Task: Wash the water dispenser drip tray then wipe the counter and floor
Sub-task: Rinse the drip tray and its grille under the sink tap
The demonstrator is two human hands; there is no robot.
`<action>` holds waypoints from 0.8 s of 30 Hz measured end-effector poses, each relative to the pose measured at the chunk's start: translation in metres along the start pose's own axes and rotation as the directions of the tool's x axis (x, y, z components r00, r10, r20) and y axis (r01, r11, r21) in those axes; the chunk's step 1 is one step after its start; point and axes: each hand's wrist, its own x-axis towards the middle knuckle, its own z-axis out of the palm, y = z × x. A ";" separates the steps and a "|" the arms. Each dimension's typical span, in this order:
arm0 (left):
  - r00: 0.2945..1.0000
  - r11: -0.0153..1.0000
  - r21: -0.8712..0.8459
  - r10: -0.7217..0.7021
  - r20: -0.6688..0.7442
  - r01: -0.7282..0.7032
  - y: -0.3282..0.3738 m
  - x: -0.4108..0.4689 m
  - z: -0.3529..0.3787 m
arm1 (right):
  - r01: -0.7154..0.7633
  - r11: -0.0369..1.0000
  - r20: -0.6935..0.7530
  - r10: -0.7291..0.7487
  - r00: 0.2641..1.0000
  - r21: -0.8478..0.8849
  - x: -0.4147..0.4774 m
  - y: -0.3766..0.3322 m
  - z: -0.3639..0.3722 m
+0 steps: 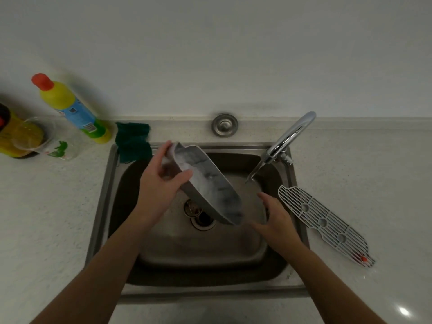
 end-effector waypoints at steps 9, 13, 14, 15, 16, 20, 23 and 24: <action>0.903 0.521 0.738 0.239 0.357 -0.429 0.024 -0.015 -0.004 | -0.018 0.980 -0.107 -0.004 0.994 -0.201 0.077 -0.025 -0.040; 0.825 0.344 0.759 0.358 0.438 -0.552 0.026 -0.025 -0.008 | -0.033 0.970 -0.182 -0.012 0.983 -0.241 0.093 -0.026 -0.052; 0.812 0.321 0.756 0.362 0.459 -0.570 0.026 -0.027 -0.009 | -0.030 0.964 -0.182 -0.019 0.983 -0.266 0.094 -0.025 -0.053; 0.799 0.301 0.752 0.365 0.477 -0.586 0.026 -0.029 -0.010 | -0.023 0.959 -0.180 -0.030 0.983 -0.284 0.095 -0.025 -0.054; 0.789 0.288 0.747 0.367 0.492 -0.600 0.026 -0.031 -0.011 | -0.012 0.957 -0.181 -0.043 0.983 -0.291 0.097 -0.024 -0.055; 0.780 0.287 0.741 0.393 0.488 -0.608 0.030 -0.036 -0.016 | -0.024 0.979 -0.283 -0.036 0.958 -0.204 0.109 -0.023 -0.072; 0.793 0.340 0.732 0.414 0.446 -0.590 0.032 -0.044 -0.020 | -0.028 0.985 -0.275 -0.021 0.961 -0.172 0.113 -0.023 -0.084; 0.803 0.362 0.732 0.412 0.430 -0.577 0.033 -0.046 -0.020 | -0.019 0.982 -0.255 -0.031 0.967 -0.189 0.111 -0.022 -0.083</action>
